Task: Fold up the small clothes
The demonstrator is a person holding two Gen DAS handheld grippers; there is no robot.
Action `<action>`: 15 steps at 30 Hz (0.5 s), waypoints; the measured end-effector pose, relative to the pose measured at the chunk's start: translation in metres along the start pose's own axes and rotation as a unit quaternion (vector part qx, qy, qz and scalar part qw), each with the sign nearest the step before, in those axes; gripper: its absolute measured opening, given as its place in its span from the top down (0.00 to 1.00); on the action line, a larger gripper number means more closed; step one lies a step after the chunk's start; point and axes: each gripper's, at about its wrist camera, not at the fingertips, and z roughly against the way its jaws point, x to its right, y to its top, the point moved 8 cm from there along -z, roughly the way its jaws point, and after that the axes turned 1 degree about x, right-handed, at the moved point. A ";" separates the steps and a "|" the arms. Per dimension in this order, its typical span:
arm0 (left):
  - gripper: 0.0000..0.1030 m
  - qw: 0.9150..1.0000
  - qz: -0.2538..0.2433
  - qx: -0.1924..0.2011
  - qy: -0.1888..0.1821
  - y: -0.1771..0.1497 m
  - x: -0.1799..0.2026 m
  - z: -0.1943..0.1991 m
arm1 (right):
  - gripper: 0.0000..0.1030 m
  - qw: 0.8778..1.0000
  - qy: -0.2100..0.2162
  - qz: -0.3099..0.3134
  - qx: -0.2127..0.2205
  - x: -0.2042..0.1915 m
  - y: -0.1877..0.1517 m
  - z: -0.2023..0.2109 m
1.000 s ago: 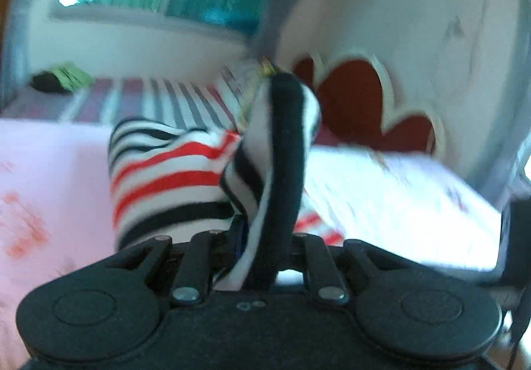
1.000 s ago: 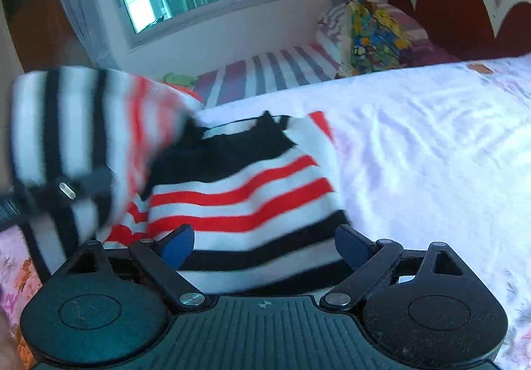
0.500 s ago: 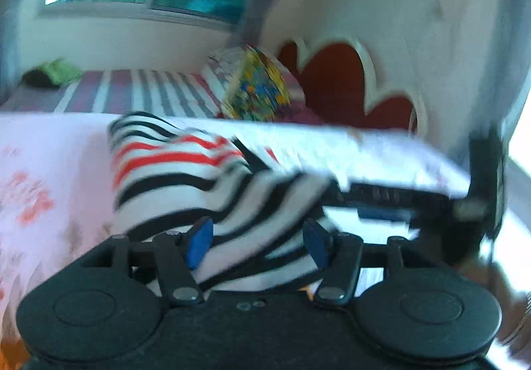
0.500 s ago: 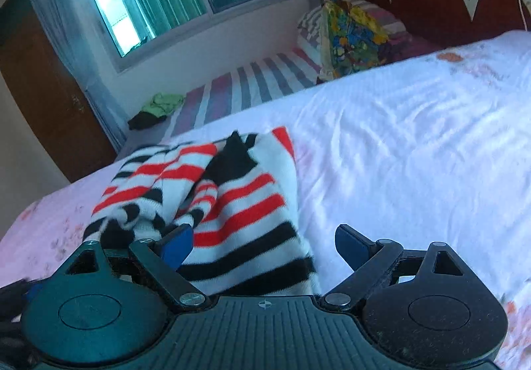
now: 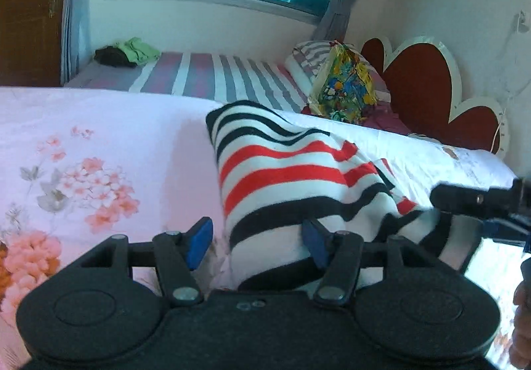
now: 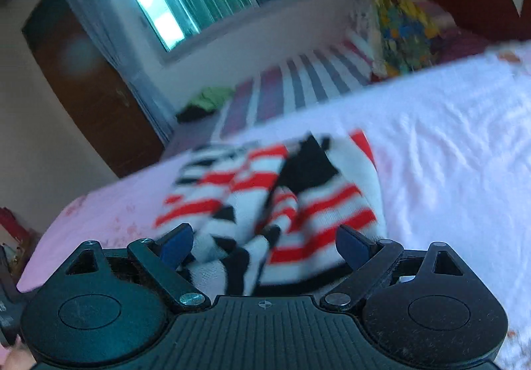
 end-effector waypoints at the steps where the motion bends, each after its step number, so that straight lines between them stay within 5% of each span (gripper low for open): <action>1: 0.43 1.000 0.004 -0.003 -0.005 0.000 0.002 -0.001 | 0.11 1.000 0.007 0.002 -0.010 -0.004 -0.001 -0.004; 4: 0.45 0.999 -0.029 0.000 -0.018 -0.007 0.018 0.002 | 0.11 0.999 -0.003 0.027 -0.035 -0.015 -0.008 -0.017; 8: 0.43 0.998 -0.054 0.008 -0.018 -0.014 0.018 0.007 | 0.11 0.995 -0.073 0.046 -0.056 -0.002 -0.020 -0.033; 13: 0.43 0.999 -0.037 0.006 -0.027 -0.014 0.011 0.008 | 0.13 0.996 -0.024 0.032 -0.078 -0.006 -0.036 -0.054; 14: 0.44 0.999 -0.036 0.008 -0.027 -0.013 0.010 0.009 | 0.43 0.997 -0.019 0.031 -0.065 -0.009 -0.035 -0.053; 15: 0.44 0.999 -0.036 0.012 -0.023 -0.012 0.008 0.011 | 0.55 0.998 -0.011 0.030 -0.063 -0.011 -0.034 -0.053</action>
